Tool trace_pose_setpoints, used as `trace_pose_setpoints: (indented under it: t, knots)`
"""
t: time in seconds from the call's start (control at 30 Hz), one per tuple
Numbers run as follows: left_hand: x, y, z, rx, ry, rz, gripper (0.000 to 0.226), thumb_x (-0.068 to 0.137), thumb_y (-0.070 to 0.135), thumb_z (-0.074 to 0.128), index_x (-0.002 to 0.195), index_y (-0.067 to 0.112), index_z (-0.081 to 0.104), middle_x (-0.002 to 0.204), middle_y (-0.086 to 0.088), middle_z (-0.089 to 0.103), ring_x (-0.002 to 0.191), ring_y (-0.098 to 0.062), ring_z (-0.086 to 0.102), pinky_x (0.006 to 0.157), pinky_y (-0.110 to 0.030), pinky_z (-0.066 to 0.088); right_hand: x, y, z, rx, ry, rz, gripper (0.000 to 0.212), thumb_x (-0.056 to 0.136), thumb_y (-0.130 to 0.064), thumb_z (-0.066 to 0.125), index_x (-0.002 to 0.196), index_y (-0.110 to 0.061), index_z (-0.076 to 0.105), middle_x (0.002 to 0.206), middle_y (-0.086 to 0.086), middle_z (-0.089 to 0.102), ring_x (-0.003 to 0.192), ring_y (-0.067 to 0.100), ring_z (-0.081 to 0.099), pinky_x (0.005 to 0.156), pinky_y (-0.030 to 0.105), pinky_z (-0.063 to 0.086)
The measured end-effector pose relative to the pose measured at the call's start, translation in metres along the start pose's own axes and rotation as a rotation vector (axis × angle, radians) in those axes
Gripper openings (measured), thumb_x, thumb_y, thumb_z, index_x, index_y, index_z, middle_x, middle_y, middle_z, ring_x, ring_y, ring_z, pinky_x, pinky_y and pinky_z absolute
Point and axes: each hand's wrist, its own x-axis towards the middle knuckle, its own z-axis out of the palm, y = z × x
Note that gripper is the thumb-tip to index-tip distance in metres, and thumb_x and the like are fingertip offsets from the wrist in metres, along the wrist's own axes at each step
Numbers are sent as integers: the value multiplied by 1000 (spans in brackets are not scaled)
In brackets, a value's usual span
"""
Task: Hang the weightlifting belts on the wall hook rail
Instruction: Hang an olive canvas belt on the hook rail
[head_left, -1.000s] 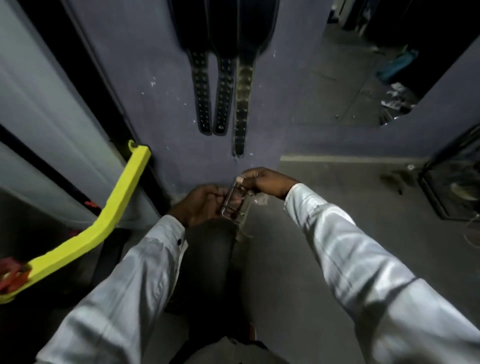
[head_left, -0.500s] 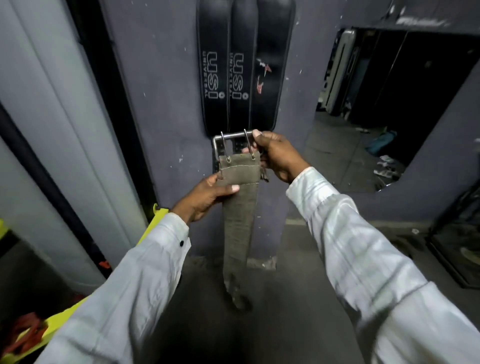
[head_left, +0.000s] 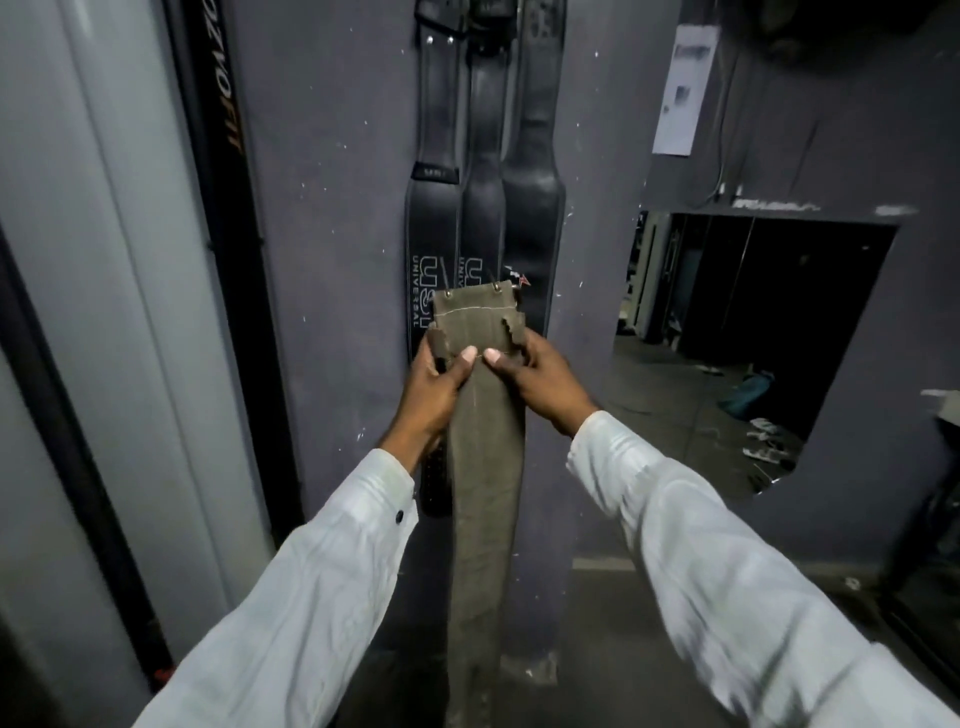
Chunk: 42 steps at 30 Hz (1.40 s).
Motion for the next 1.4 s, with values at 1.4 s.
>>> trace_pose_setpoints:
  t: [1.4]
  knots:
    - [67,74,25,43,341,196,13,85,25,63,93,16,69,95,-9,75,85,-19,69,89,-51,57,-38,23,20,-129,173,-42,27,100,-41,51,101,-15,58,98,-1,70,93,15,66,87,38,54]
